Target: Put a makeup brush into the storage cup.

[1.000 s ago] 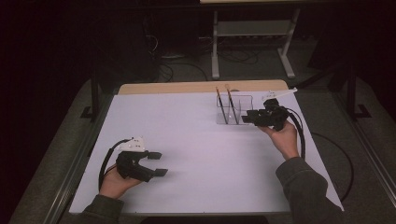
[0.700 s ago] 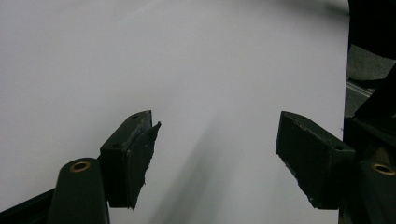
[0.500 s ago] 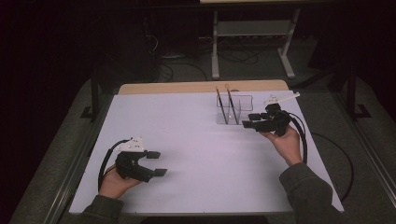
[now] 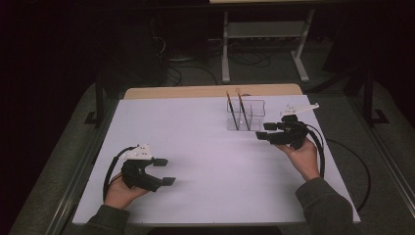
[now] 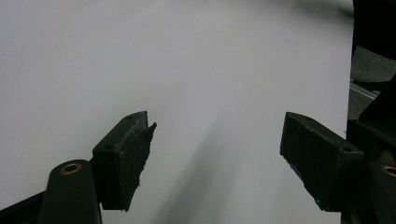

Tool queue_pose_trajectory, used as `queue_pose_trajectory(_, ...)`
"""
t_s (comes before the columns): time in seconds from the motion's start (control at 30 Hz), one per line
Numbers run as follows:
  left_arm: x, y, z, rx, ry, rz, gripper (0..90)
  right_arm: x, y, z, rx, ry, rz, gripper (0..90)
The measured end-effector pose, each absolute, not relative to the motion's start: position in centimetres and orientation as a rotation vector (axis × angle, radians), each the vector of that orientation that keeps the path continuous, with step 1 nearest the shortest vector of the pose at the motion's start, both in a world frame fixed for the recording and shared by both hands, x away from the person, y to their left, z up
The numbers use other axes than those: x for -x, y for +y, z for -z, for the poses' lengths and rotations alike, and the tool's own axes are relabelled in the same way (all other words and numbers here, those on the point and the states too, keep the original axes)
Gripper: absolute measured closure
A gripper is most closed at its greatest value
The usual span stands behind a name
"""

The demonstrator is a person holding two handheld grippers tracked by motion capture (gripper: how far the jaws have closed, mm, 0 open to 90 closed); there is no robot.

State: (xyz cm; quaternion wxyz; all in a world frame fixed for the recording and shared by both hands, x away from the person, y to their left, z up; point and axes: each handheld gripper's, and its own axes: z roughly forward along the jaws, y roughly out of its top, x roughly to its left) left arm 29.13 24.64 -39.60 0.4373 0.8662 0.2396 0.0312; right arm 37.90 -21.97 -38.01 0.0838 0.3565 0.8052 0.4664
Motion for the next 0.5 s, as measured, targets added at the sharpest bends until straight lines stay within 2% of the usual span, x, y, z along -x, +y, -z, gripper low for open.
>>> queue_pose_trajectory(0.5,-29.1,24.8,39.6,-2.151,0.613,-0.089,21.3,-36.3,-22.3,38.7,-1.056,2.423,-1.367,37.9)
